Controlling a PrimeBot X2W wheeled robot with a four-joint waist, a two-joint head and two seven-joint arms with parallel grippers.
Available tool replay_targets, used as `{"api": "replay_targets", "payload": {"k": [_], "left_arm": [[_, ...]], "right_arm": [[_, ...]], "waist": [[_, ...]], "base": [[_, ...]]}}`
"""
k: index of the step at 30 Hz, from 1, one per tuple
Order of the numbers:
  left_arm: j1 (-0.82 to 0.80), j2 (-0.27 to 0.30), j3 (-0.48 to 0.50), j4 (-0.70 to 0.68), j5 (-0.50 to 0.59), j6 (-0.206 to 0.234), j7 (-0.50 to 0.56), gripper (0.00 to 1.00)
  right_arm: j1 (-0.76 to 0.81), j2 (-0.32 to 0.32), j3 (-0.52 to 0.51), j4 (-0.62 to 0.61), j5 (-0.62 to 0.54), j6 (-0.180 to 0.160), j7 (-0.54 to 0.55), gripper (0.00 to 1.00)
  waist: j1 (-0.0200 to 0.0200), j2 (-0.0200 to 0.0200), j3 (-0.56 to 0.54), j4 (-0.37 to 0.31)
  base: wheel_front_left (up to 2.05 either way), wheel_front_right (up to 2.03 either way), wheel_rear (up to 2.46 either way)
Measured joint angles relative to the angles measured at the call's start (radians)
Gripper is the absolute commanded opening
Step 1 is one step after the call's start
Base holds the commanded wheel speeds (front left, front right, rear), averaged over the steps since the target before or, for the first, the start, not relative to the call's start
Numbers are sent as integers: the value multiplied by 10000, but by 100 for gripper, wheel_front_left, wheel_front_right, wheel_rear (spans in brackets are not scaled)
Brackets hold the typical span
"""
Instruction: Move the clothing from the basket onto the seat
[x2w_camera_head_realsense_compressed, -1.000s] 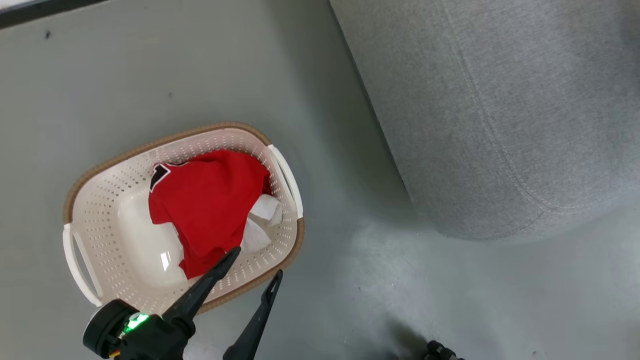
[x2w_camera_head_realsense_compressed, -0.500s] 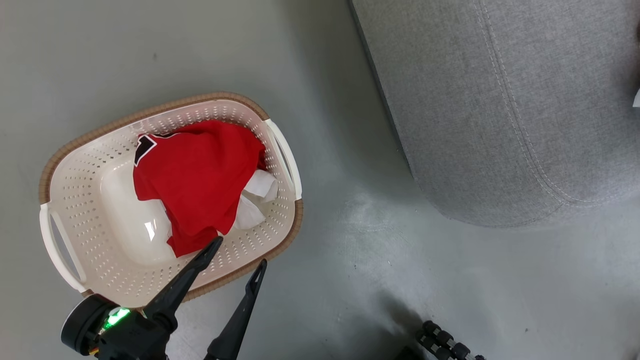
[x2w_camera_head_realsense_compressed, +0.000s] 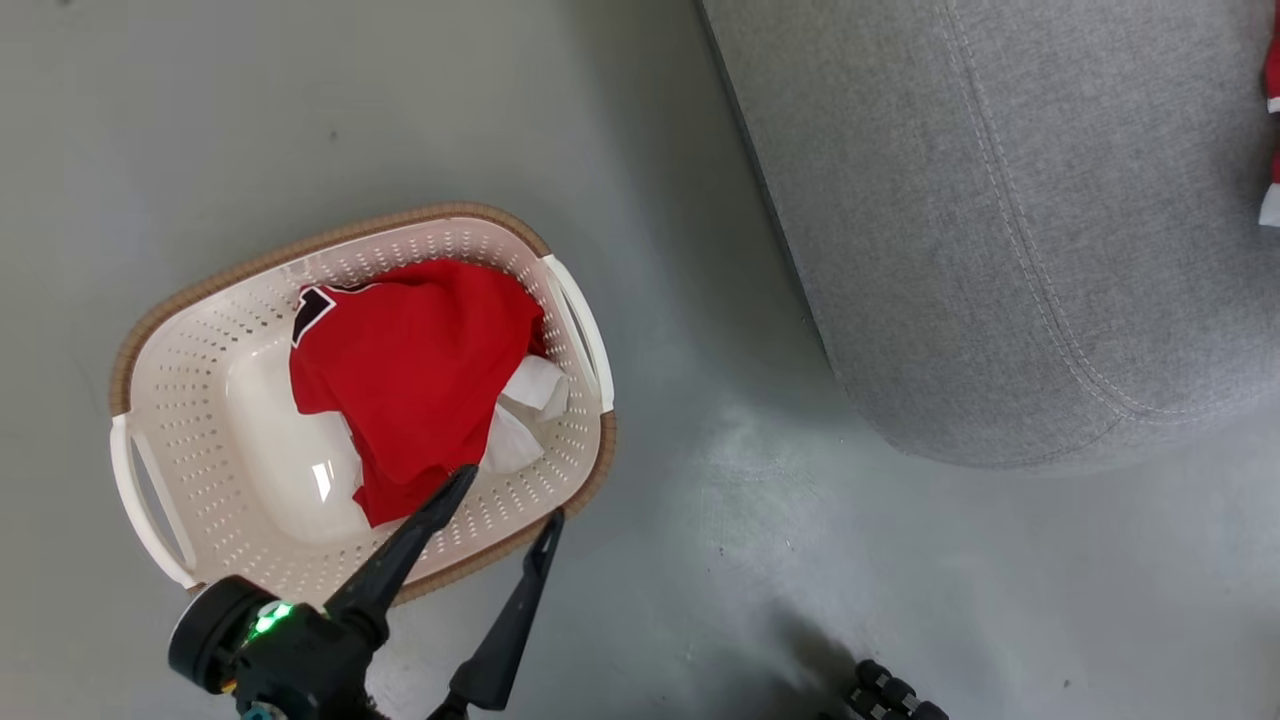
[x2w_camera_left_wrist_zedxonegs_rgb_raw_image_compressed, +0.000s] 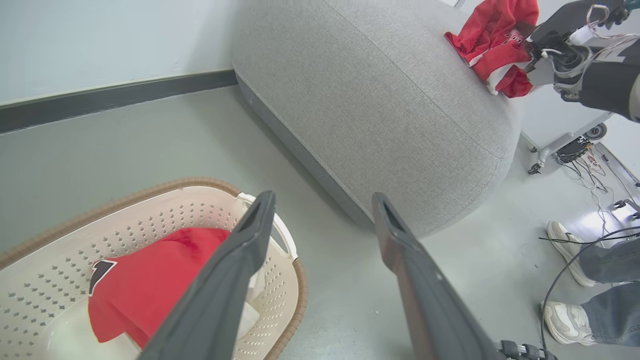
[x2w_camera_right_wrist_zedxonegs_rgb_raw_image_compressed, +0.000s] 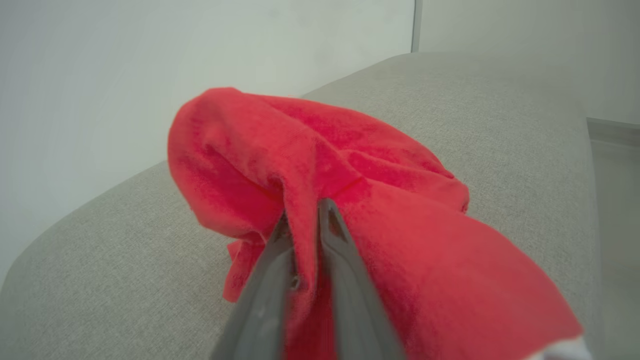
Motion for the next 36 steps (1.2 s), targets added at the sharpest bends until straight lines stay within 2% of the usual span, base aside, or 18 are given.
{"api": "replay_targets", "payload": {"k": [14, 19, 21, 24, 27, 31, 36], "left_arm": [[-617, -984, -608, 1160, -221, -341, -497, 100], [-636, -1331, -658, 1716, -349, -339, -775, 100], [-637, -1457, -606, 1977, -491, -332, -918, 100], [-634, -1592, -481, 2341, -537, -242, -1141, 100], [-627, -1766, -466, 2694, -589, -161, -1287, 100], [-613, -2077, -474, 3156, -677, -123, -1542, 100], [-571, -2403, -454, 3691, -725, 73, -1818, 100]], "right_arm": [[1588, -125, -4, -711, -1210, 90, 2, 100], [2720, 40, -4, -1624, -1718, 75, 2, 100], [3258, 245, 6, -2249, -1925, 56, 2, 100], [4242, 943, 207, -3415, -2353, -71, 2, 100], [5059, 1450, 443, -4215, -2535, -61, 2, 100], [5716, 1484, 723, -5014, -2773, 138, 2, 100], [6144, 1519, 1277, -5404, -2897, 650, 2, 100]], "waist": [[-1, -2, -1216, 205], [-2, -2, -1763, 317], [-2, -2, -1991, 369], [-2, -2, -2356, 455], [-2, -2, -2735, 545], [-3, -3, -3244, 701], [-3, -3, -3807, 1056]], "base": [[0, 0, 0], [0, 0, 0], [0, 0, 0], [0, 0, 0], [0, 0, 0], [0, 0, 0], [0, 0, 0]]}}
